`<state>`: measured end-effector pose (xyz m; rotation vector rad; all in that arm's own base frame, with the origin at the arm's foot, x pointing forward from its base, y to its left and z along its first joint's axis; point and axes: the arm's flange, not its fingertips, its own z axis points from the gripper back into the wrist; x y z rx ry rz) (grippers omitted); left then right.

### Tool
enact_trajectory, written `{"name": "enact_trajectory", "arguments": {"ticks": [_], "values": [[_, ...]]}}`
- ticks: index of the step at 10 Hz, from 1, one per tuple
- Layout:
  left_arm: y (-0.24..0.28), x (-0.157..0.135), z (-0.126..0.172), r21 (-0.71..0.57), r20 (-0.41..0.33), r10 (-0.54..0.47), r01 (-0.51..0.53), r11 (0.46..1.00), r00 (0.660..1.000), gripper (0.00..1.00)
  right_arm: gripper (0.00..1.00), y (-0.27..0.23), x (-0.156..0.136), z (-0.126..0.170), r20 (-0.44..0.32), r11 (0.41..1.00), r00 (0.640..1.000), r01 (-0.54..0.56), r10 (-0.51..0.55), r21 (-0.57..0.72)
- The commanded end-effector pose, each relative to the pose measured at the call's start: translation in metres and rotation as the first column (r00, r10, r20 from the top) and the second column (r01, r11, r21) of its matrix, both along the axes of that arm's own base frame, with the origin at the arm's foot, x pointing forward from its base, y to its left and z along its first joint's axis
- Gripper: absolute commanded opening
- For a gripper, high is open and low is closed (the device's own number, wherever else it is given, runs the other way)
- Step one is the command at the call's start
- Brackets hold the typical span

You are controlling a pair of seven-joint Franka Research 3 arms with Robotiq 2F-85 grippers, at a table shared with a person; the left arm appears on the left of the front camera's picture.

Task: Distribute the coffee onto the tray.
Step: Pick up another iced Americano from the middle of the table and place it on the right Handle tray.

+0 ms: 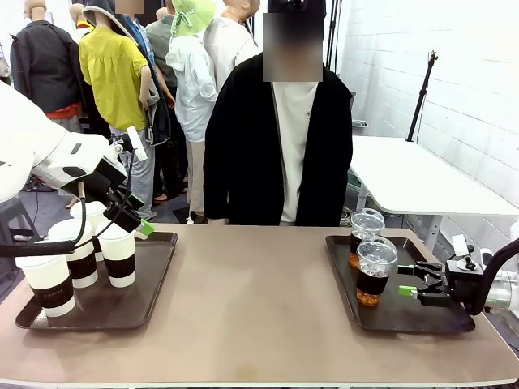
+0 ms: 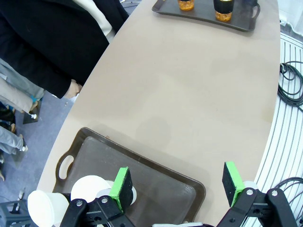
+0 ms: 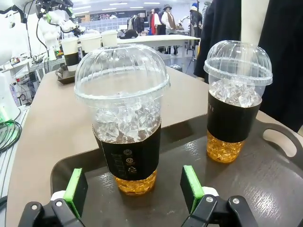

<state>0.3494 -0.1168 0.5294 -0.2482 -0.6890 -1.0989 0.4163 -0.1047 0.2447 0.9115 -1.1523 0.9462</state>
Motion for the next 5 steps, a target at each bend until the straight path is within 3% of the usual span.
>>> {"name": "enact_trajectory", "arguments": {"ticks": [1,5], "values": [[0.0027,0.0016,-0.0013,-0.012,-0.003,-0.023,0.023,1.0,1.0,1.0,1.0,-0.0011,0.0001,-0.0007,0.012,1.0,1.0,-0.006,0.006,0.012],[0.0027,0.0016,-0.0013,-0.012,-0.003,-0.023,0.023,1.0,1.0,1.0,1.0,-0.0011,0.0001,-0.0007,0.012,1.0,1.0,-0.006,0.006,0.012]]}}
